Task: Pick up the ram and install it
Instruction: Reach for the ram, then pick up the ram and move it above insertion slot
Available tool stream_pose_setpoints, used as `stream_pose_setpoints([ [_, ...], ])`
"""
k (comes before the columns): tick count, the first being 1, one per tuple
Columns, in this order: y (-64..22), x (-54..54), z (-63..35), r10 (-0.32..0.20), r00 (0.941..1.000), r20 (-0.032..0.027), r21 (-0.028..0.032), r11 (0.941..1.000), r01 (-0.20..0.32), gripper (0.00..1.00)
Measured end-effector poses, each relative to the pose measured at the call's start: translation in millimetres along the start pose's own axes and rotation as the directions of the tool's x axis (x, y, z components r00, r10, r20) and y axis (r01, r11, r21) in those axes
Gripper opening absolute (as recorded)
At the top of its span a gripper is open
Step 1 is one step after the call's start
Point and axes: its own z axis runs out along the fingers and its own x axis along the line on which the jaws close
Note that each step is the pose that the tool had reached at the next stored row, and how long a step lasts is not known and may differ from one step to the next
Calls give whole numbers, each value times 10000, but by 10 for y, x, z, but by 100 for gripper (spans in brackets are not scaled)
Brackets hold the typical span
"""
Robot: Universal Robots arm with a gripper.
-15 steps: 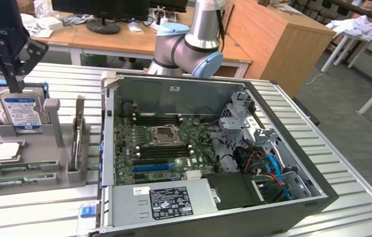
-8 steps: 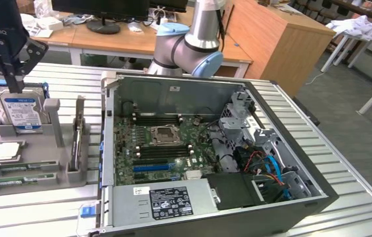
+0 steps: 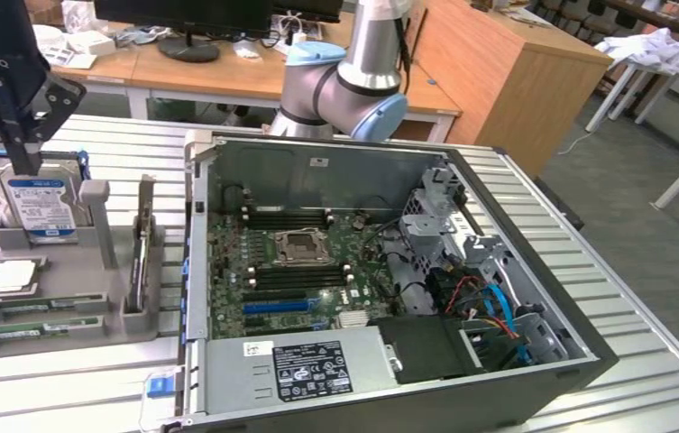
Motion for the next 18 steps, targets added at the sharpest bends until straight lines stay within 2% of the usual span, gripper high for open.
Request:
stream_pose_setpoints([
  [8, -120, -9, -5, -1, 10000, 0, 0, 10000, 1, 11],
  [18, -123, -9, -5, 0, 10000, 1, 0, 10000, 0, 11],
])
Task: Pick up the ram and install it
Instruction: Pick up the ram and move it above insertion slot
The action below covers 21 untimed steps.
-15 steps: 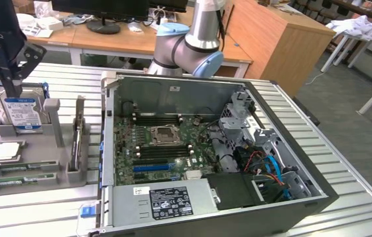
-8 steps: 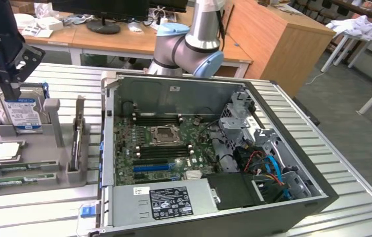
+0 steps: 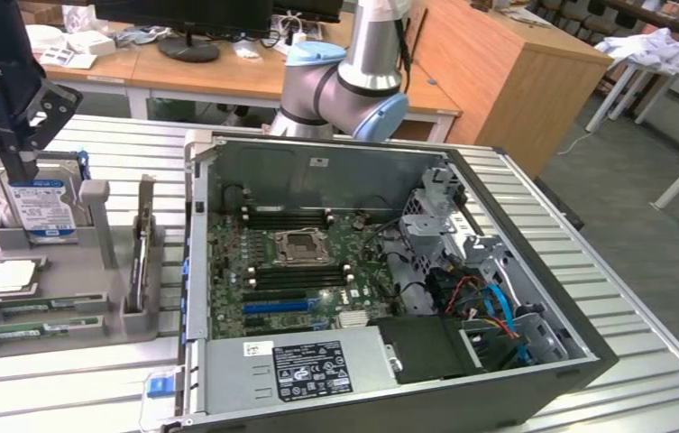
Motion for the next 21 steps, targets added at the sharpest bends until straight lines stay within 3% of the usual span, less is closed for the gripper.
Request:
stream_pose_setpoints([
  [6, 0, 0, 0, -78, 10000, -4, -2, 10000, 78, 11],
  [11, 0, 0, 1, -798, 9968, -36, -20, 9968, 798, 11],
  [16, 0, 0, 4, -1706, 9853, -73, -47, 9853, 1706, 11],
  [21, 0, 0, 7, -2594, 9657, -109, -77, 9658, 2594, 11],
])
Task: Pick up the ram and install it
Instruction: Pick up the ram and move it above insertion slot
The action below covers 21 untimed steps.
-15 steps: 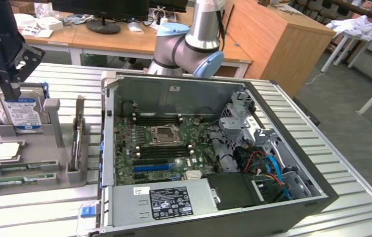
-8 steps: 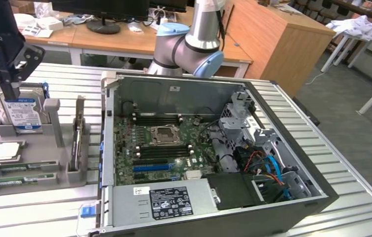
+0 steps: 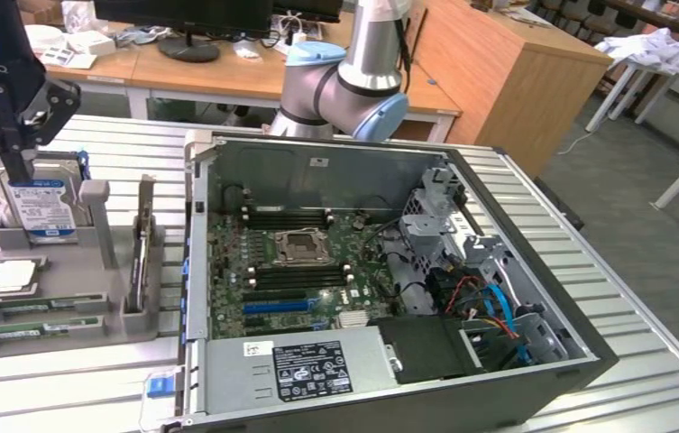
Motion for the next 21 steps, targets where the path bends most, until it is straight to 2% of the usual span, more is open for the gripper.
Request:
stream_pose_setpoints([
  [3, 0, 0, 1, -538, 9985, -24, -13, 9986, 538, 11],
  [6, 0, 0, 3, -1085, 9941, -48, -28, 9941, 1085, 11],
  [11, 0, 0, 6, -1989, 9800, -86, -55, 9800, 1988, 11],
  [15, 0, 0, 8, -2682, 9633, -113, -79, 9633, 2682, 11],
  [18, 0, 0, 10, -3212, 9469, -133, -99, 9470, 3211, 11],
  [21, -1, 0, 12, -3718, 9282, -152, -119, 9283, 3717, 11],
])
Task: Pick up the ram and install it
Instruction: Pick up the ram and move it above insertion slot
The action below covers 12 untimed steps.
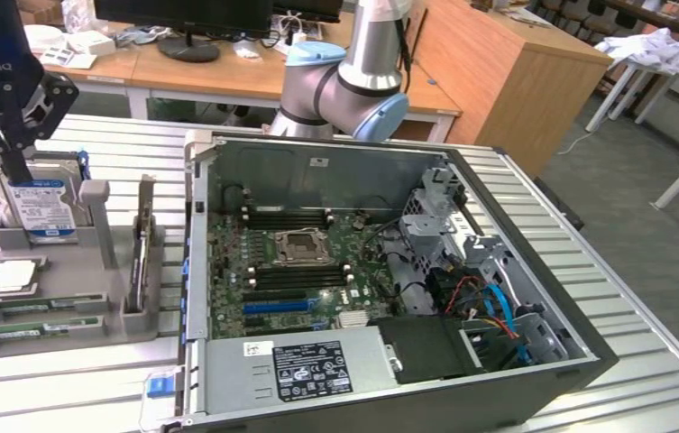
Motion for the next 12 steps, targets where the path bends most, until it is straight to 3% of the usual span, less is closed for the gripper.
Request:
stream_pose_setpoints([
  [6, 0, 0, 3, -1087, 9941, -48, -28, 9941, 1087, 11],
  [12, 0, 0, 7, -2166, 9762, -93, -61, 9762, 2166, 11],
])
